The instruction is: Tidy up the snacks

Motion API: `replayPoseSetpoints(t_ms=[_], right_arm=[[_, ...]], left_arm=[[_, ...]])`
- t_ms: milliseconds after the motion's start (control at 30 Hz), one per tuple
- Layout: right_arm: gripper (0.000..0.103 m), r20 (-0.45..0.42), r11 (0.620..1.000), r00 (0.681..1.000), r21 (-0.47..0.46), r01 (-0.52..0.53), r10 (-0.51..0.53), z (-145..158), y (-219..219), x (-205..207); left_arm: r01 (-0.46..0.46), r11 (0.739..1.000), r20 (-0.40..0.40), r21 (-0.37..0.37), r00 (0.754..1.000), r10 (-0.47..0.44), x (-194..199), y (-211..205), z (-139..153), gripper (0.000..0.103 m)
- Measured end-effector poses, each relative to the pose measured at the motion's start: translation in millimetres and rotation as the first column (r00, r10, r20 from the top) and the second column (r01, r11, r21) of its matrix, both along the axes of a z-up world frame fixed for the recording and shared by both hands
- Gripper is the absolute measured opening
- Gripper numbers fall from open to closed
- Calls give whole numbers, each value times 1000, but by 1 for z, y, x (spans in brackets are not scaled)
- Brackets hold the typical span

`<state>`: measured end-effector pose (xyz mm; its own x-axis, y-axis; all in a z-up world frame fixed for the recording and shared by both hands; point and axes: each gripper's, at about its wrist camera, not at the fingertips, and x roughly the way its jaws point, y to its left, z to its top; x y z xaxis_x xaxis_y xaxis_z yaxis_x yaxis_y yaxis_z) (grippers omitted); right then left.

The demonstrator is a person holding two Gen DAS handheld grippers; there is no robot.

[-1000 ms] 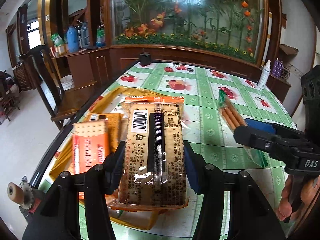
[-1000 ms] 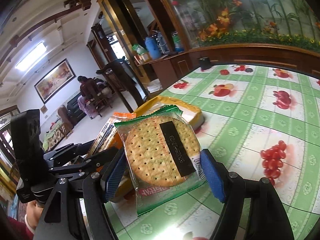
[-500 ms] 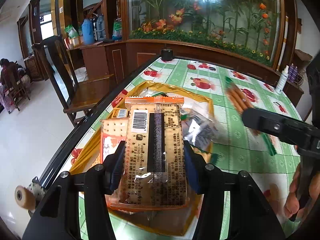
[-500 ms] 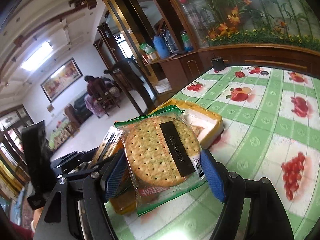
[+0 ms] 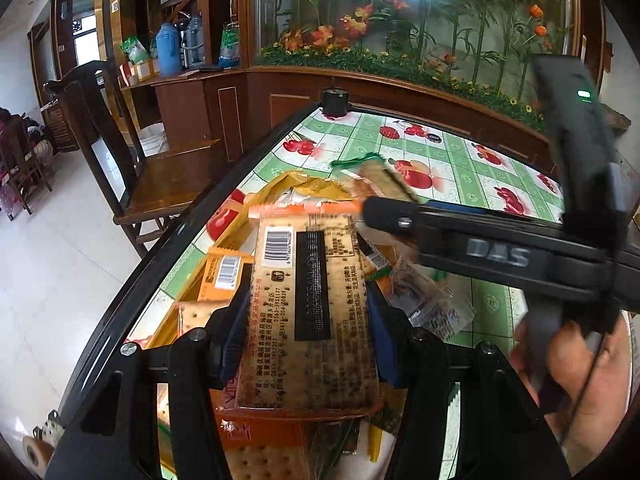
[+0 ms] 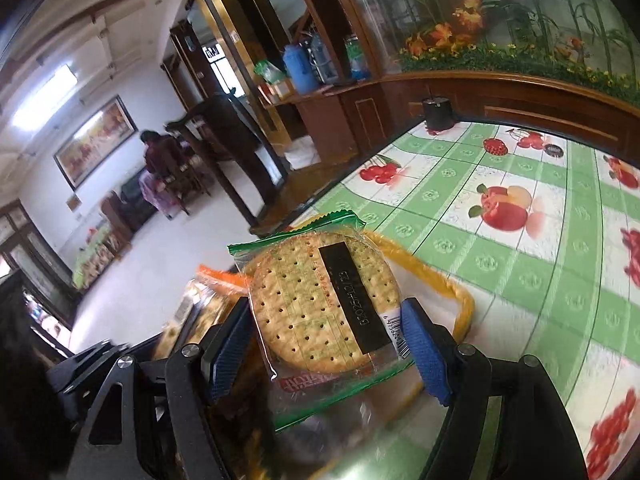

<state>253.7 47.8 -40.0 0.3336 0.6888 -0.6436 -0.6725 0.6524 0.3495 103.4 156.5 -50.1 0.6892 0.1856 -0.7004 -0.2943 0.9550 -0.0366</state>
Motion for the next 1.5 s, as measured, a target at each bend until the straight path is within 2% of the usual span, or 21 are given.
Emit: replayPoseSetpoints(t_ms=[100,167,200,300,467,567,633,700,800,933,1067,1200,1267,1300,1500], right_arm=[[75,-15,1000,1000,-28,-7,6,-8,11,10],[76,-22,999,1000,-31,-9,8,-12,12,11],[76,-27,1000,1000,-29,-10,9,-13,11,11],[76,-20,1000,1000,-15,5,-5,-14,3,9],[87,2,1000,1000,2,26,-26,-5,-14,-4],[92,39,999,998,17,52,-52,6,-28,-18],[99,78,998,995,26,61,-63,15,-39,-31],[101,114,997,991,32,67,-71,23,-49,-43],[102,154,997,986,46,58,-64,34,-63,-64],[103,233,998,972,65,-7,-9,47,-78,-94],[103,294,994,952,44,-98,81,52,-84,-120],[103,304,986,943,58,-159,135,50,-94,-141],[103,309,984,941,63,-168,141,49,-98,-147],[103,309,984,941,62,-166,139,47,-101,-150],[103,295,985,947,77,-153,124,39,-112,-157]], left_arm=[[6,999,8,-34,1000,-6,1,4,1,58],[9,999,16,-45,1000,-8,1,6,2,80],[7,999,15,-43,1000,-6,1,6,3,84],[-5,999,7,-53,1000,6,0,8,4,85],[-27,1000,-10,-2,1000,27,-8,2,8,92],[-46,998,-5,37,999,46,-17,-2,14,93],[-57,997,13,43,998,56,-26,-3,19,93],[-64,997,34,36,997,63,-36,-3,25,93],[-83,995,76,49,994,79,-52,-6,36,93],[-117,987,124,113,987,103,-80,-14,47,93],[-129,985,178,112,978,108,-105,-17,59,93],[-176,978,194,112,969,152,-124,-13,66,93],[-179,977,198,114,968,154,-131,-13,69,100],[-182,976,201,122,967,155,-134,-14,70,103],[-211,957,249,200,955,159,-154,-29,74,103]])
